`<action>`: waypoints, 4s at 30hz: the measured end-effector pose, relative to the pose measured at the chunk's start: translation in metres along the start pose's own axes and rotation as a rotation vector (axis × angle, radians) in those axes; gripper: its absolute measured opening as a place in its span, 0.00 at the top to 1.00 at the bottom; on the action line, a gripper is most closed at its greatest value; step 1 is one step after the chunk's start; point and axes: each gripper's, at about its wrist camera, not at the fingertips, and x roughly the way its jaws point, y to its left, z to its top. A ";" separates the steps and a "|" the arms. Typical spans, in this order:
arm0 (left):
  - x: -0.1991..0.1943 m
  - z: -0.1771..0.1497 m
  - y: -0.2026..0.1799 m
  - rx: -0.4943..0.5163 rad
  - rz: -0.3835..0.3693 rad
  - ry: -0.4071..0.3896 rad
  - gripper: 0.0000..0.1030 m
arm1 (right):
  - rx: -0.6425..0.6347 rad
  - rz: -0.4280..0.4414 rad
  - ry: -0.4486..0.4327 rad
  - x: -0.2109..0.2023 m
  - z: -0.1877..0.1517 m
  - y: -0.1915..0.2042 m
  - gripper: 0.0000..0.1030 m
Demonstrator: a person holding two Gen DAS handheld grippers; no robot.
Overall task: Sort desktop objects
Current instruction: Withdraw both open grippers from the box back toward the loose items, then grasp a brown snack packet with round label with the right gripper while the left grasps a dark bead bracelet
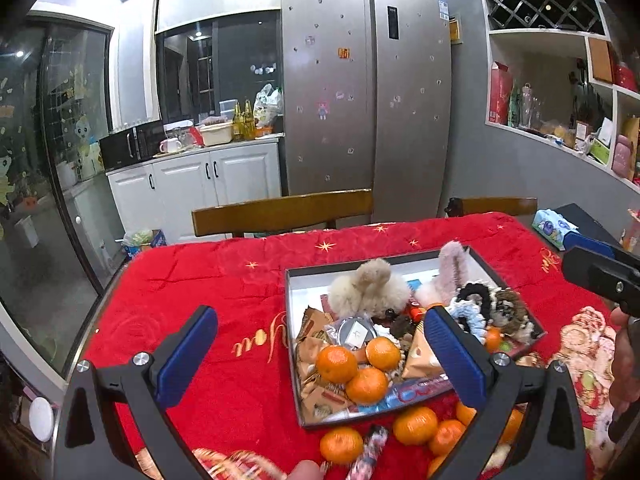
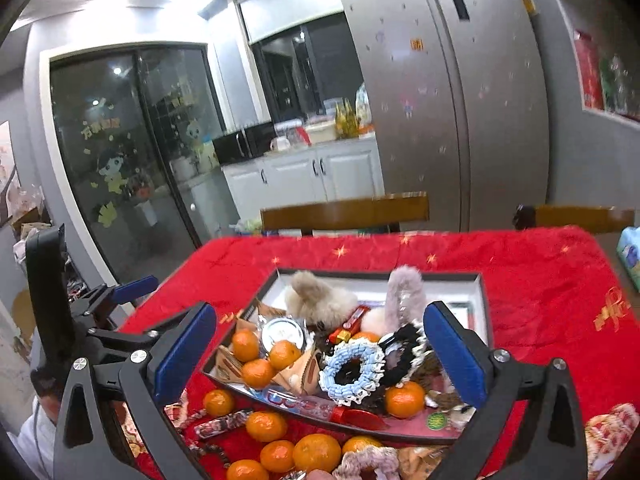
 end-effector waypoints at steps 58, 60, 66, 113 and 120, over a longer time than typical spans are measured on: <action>0.015 -0.154 -0.038 -0.083 -0.049 0.392 0.00 | 0.165 0.004 0.211 -0.037 -0.122 -0.032 0.01; 0.017 -0.154 -0.041 -0.071 -0.045 0.393 0.00 | 0.149 -0.002 0.234 -0.034 -0.124 -0.029 0.01; 0.019 -0.150 -0.041 -0.076 -0.051 0.391 0.00 | 0.119 -0.029 0.310 -0.019 -0.136 -0.029 0.11; 0.019 -0.150 -0.064 -0.069 -0.091 0.335 0.90 | 0.047 -0.104 0.374 0.002 -0.158 -0.020 0.44; 0.019 -0.148 -0.070 -0.066 -0.120 0.330 0.90 | 0.047 -0.104 0.373 0.003 -0.158 -0.020 0.44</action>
